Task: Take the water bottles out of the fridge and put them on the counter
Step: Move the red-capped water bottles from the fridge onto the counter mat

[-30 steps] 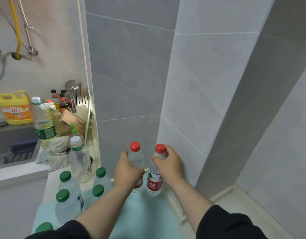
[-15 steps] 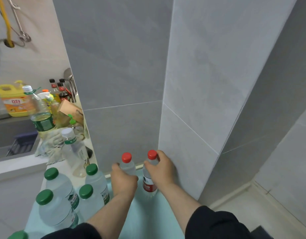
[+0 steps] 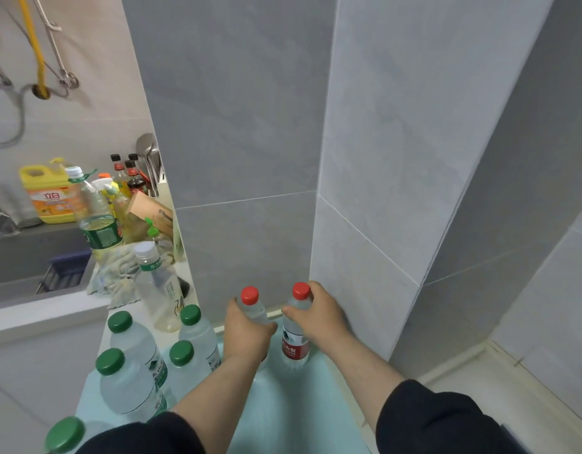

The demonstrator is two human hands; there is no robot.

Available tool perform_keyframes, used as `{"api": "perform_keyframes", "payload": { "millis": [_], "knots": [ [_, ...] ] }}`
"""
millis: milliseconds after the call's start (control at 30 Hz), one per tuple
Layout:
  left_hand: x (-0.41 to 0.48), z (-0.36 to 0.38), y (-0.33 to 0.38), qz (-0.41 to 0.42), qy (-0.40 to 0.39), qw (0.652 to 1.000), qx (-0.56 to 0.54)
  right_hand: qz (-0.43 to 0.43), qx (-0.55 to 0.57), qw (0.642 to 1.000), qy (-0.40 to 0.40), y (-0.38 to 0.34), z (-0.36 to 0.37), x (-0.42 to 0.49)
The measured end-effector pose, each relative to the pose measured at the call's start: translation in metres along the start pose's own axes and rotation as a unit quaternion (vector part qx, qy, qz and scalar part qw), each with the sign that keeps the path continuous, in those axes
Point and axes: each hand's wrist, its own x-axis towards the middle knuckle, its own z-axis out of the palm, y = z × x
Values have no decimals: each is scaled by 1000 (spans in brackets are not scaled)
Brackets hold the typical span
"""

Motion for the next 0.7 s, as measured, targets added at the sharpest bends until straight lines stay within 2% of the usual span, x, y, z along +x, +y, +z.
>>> {"api": "perform_keyframes", "payload": {
  "millis": [200,367,567,700],
  "knots": [
    [-10,-57,70,143,15,989,15,-57,-47,997,21,-55,-40,-12],
    [-35,-143,119,268,21,962,40,-142,-3,989,39,-112,-76,-39],
    [-88,-248,153,346,66,935,43,-234,4,970,60,-192,-91,-103],
    [-137,-341,156,418,112,899,61,-328,-38,941,70,-258,-80,-169]
  ]
}}
